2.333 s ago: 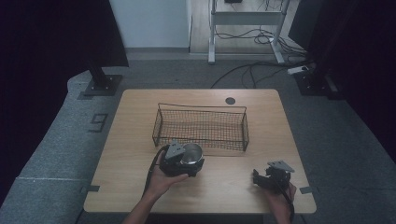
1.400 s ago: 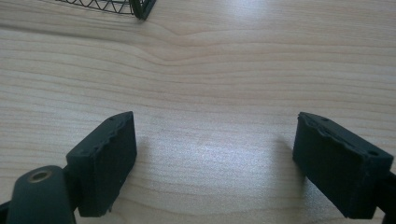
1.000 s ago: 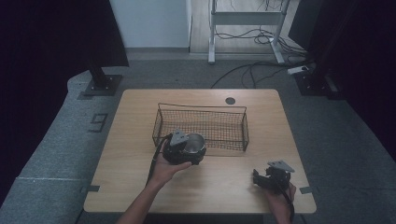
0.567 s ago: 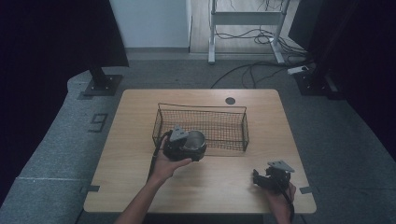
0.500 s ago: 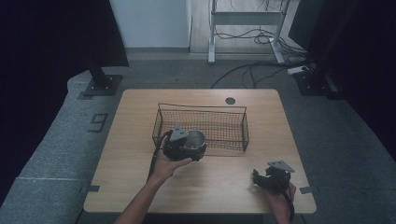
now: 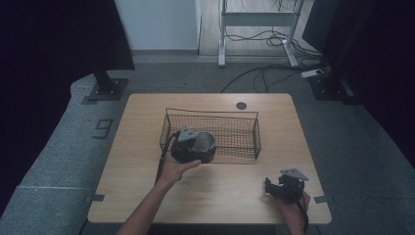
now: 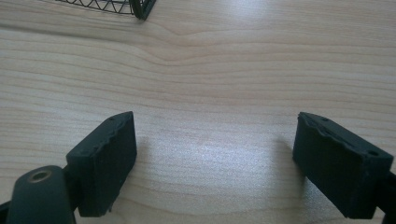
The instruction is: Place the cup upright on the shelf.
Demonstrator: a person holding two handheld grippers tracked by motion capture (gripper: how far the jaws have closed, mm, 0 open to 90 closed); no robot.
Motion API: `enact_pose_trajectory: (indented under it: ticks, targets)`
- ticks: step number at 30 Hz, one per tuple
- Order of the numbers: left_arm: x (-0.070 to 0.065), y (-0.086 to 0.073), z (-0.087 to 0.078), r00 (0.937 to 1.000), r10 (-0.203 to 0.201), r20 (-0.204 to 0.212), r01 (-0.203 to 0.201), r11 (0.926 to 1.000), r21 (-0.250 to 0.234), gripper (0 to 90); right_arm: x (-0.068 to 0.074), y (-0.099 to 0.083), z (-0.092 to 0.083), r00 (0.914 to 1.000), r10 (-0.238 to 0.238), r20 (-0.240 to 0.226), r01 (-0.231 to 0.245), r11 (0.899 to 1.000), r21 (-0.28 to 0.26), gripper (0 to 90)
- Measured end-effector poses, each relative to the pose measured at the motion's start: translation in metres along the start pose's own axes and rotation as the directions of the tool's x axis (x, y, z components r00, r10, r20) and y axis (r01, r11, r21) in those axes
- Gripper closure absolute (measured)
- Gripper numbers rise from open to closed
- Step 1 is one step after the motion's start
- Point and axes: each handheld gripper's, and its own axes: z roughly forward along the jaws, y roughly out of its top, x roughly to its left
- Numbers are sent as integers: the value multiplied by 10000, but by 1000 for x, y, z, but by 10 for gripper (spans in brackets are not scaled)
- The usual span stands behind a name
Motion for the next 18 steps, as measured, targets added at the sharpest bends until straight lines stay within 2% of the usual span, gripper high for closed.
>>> enact_pose_trajectory:
  ticks: [8,18]
  targets:
    - [3,6,3,9999,81,-152,-81,10000,21,153,0,0,0,10000,-5,-15,5,10000,31,134]
    - [3,11,3,9999,116,-109,-116,9999,-1,153,0,0,0,10000,-2,-12,2,10000,29,134]
